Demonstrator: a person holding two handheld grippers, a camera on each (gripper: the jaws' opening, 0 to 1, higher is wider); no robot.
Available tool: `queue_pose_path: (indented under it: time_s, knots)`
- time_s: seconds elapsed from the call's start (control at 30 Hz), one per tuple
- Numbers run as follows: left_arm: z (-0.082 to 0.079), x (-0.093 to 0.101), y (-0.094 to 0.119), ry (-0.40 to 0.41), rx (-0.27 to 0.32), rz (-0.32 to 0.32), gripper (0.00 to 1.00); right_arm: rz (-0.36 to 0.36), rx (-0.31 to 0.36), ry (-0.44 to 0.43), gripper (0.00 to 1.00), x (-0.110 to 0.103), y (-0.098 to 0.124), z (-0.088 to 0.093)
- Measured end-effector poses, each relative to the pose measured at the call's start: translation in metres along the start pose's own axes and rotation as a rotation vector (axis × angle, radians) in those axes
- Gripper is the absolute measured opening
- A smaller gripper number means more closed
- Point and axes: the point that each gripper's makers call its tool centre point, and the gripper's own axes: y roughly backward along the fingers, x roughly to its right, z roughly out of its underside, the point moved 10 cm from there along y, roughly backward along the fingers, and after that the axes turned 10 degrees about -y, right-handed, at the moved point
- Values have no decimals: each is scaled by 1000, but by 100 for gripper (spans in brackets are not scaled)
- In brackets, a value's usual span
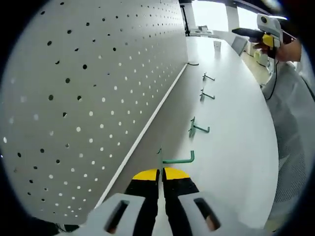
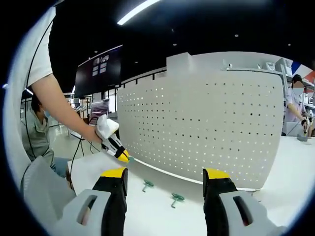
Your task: Insert the hook assembly into the mounting plate slot until the hook locks in place.
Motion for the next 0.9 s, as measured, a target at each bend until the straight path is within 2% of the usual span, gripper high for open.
queue_pose_path:
  time_s: [0.1,0.13,0.33,0.47,0.57,0.7,0.9]
  knots:
    - [-5,0,3,28,51,-28,2,-4,5,1,60,-2,-1,-2]
    - [-8,0,4,30,93,-51,2,-5,6,1,60,-3,-1,-3]
    - [-18,5,10,121,189,-97,2,-10,18,-7,60,-5,-5,-5]
    - [-28,9,18,144,254,-131,2,-17,26,-10,60,-7,-8,-8]
    - [-34,12,22,198,324,-160,2,-22,32,-17,60,-8,-10,-9]
    - [-40,17,26,201,371,-180,2,-29,39,-20,60,-10,-12,-12]
    - [-51,22,32,278,472,-210,2,-37,43,-27,60,-12,-14,-13]
